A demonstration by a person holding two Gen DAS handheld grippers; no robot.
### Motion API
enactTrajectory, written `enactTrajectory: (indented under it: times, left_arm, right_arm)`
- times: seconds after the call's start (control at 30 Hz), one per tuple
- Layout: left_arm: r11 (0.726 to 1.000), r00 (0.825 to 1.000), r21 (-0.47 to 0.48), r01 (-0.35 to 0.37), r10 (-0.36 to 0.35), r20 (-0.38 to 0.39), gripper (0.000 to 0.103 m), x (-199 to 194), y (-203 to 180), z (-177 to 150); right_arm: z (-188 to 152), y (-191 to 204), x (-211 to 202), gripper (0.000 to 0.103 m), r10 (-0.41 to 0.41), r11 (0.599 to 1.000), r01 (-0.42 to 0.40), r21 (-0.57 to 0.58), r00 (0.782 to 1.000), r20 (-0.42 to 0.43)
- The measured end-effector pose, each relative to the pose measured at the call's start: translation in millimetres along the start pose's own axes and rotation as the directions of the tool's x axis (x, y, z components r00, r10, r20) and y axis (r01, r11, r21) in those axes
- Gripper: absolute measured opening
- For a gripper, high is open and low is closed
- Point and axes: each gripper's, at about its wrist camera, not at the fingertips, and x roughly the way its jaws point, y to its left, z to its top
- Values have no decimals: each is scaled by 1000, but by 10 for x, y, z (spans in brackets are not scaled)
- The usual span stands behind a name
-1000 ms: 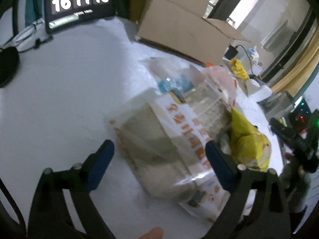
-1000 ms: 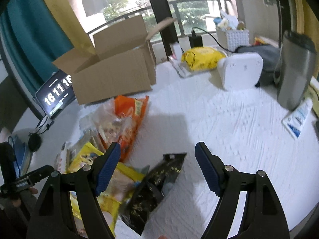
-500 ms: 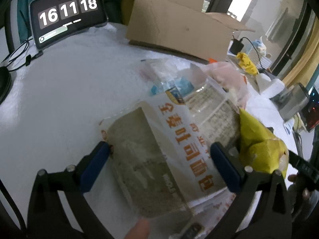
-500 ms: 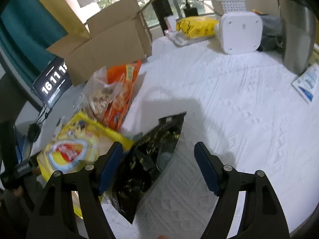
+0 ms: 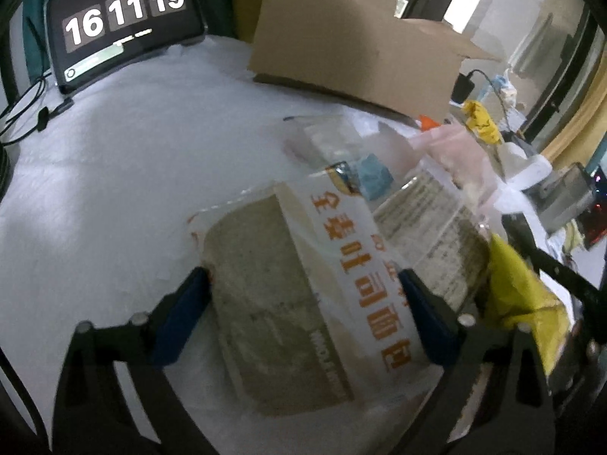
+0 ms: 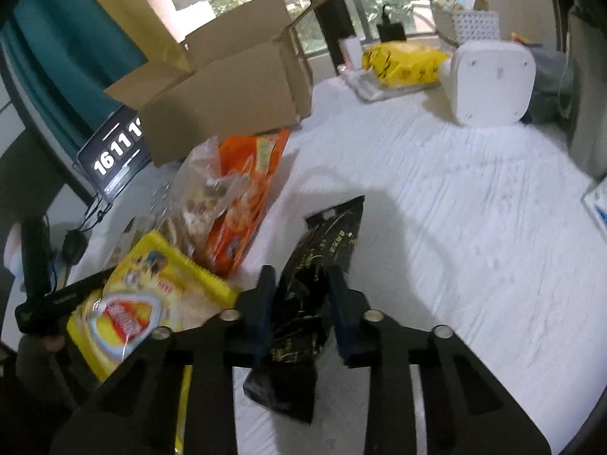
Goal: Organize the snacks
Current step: 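Grasp the black bag with the right gripper while the left grasps the bread loaf bag, then carry both bags into the cardboard box and open both grippers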
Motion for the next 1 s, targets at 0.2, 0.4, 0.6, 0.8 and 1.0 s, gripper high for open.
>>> enactTrajectory:
  times: [0.2,0.4,0.6,0.8,1.0]
  left_arm:
    - [999,999,11,36,-37,13,88,-68,43,62]
    - [998,997,55,14,-18,74,88,-201,35,181]
    - [995,990,103,1,-16,144,88,-369,22,390]
    - [988,975,153,-1,-33,220,88,-535,-24,643]
    - [983,958,182,0,-52,281,88,-613,-29,930]
  right_arm:
    - [157,-100,-43,19,-30,1000,30,0,999,27]
    - [295,-71,-67,19,-37,999,37,-6,998,47]
    - [480,58,-122,18,-29,999,32,-30,996,83]
    - [681,215,-140,18,-15,998,22,-65,994,109]
    - [897,383,-89,18,12,995,0,-97,992,122]
